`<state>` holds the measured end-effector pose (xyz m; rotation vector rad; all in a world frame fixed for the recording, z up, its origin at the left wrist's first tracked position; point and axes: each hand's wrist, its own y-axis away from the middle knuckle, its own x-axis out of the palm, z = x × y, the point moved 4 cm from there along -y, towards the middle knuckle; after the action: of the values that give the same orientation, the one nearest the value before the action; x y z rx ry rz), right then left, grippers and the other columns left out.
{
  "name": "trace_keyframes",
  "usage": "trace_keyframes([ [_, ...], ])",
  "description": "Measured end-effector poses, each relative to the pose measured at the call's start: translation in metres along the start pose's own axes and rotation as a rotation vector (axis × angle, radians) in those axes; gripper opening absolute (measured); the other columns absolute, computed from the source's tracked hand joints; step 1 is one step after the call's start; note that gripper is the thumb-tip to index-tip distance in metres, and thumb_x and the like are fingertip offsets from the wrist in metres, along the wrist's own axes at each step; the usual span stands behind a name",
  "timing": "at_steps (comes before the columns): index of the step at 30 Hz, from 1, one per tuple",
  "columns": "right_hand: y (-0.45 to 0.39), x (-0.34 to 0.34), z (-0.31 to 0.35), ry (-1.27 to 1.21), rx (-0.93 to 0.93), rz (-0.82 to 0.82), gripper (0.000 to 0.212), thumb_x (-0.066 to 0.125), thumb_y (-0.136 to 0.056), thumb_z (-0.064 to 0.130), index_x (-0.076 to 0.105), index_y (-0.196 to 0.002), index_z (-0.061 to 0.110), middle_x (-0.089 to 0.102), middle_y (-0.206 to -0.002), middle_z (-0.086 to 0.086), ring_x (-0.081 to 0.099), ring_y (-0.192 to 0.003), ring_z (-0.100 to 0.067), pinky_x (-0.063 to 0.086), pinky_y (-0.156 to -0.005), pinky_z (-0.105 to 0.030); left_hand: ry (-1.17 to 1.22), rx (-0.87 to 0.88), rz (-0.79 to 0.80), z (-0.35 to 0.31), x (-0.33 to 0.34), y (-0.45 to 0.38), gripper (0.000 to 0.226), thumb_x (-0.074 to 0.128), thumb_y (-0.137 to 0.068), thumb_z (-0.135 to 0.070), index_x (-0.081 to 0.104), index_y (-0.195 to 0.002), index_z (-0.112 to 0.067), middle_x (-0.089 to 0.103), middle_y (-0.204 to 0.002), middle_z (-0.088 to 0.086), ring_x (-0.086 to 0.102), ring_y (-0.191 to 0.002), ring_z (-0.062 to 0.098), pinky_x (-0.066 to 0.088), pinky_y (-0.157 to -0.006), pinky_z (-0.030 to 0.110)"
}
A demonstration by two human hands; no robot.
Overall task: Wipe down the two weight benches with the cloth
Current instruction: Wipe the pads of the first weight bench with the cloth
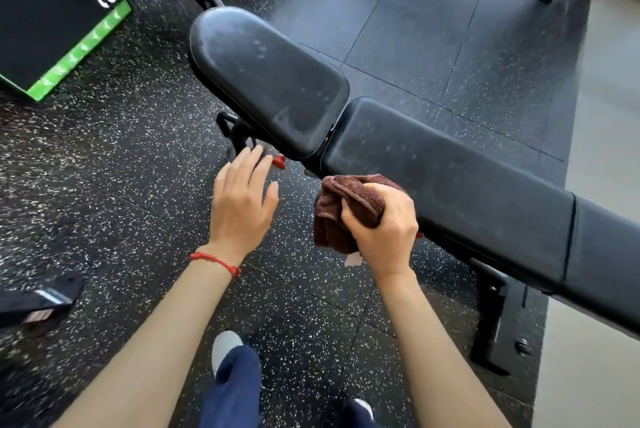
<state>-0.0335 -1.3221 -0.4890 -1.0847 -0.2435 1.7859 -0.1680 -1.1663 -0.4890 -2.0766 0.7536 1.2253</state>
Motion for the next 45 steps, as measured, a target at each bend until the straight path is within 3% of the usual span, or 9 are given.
trace_keyframes([
  [7,-0.022,0.002,0.075,0.002,0.014,0.078,0.029,0.071,-0.079,0.03,0.067,-0.092,0.004,0.068,-0.09,-0.007,0.057,-0.089,-0.016,0.04,-0.093,-0.023,-0.013,-0.052,0.101,0.028,-0.066,0.007,0.05,0.032,-0.092,-0.028,0.054,-0.125,0.003,0.053,-0.131,0.02,0.046,-0.124,0.035,0.034,-0.102,0.053],
  [14,-0.027,0.027,0.142,-0.009,0.082,0.123,0.03,0.07,-0.079,0.032,0.066,-0.095,0.008,0.068,-0.092,-0.004,0.058,-0.091,-0.012,0.037,-0.096,-0.019,0.022,-0.11,0.164,0.074,-0.121,0.01,0.051,0.03,-0.093,-0.03,0.053,-0.125,0.002,0.053,-0.131,0.019,0.046,-0.125,0.034,0.033,-0.103,0.053],
  [18,-0.028,0.042,0.172,-0.01,0.127,0.133,0.031,0.069,-0.079,0.033,0.066,-0.096,0.007,0.069,-0.093,-0.005,0.059,-0.091,-0.014,0.042,-0.092,-0.027,0.014,-0.09,0.188,0.093,-0.148,0.003,0.051,0.03,-0.092,-0.03,0.054,-0.125,0.002,0.054,-0.131,0.019,0.047,-0.124,0.035,0.033,-0.103,0.053],
  [22,-0.042,0.047,0.196,-0.024,0.143,0.151,0.031,0.068,-0.079,0.033,0.067,-0.095,0.006,0.069,-0.092,-0.006,0.059,-0.09,-0.015,0.039,-0.094,-0.021,0.02,-0.098,0.196,0.103,-0.166,-0.008,0.052,0.029,-0.092,-0.03,0.054,-0.125,0.003,0.053,-0.131,0.02,0.046,-0.125,0.035,0.034,-0.103,0.054],
  [30,-0.099,0.066,0.212,-0.033,0.162,0.178,0.031,0.074,-0.073,0.028,0.069,-0.092,0.004,0.07,-0.092,-0.008,0.063,-0.088,-0.019,0.047,-0.087,-0.032,-0.022,-0.141,0.222,0.111,-0.185,-0.036,0.053,0.029,-0.092,-0.031,0.055,-0.123,0.003,0.055,-0.129,0.02,0.048,-0.123,0.035,0.034,-0.101,0.054],
  [39,-0.171,0.124,0.208,-0.14,0.142,0.273,0.032,0.081,-0.068,0.021,0.068,-0.095,0.008,0.07,-0.093,-0.005,0.055,-0.092,-0.01,0.042,-0.089,-0.028,-0.078,-0.246,0.207,0.137,-0.206,-0.088,0.052,0.03,-0.091,-0.03,0.057,-0.12,0.004,0.058,-0.125,0.021,0.052,-0.119,0.036,0.036,-0.099,0.054],
  [45,-0.207,0.171,0.225,-0.15,0.141,0.297,0.031,0.076,-0.068,0.026,0.068,-0.093,0.011,0.07,-0.092,-0.003,0.053,-0.092,-0.009,0.041,-0.087,-0.028,-0.086,-0.282,0.195,0.168,-0.22,-0.128,0.054,0.029,-0.091,-0.031,0.056,-0.122,0.003,0.056,-0.127,0.02,0.05,-0.121,0.035,0.035,-0.101,0.054],
])
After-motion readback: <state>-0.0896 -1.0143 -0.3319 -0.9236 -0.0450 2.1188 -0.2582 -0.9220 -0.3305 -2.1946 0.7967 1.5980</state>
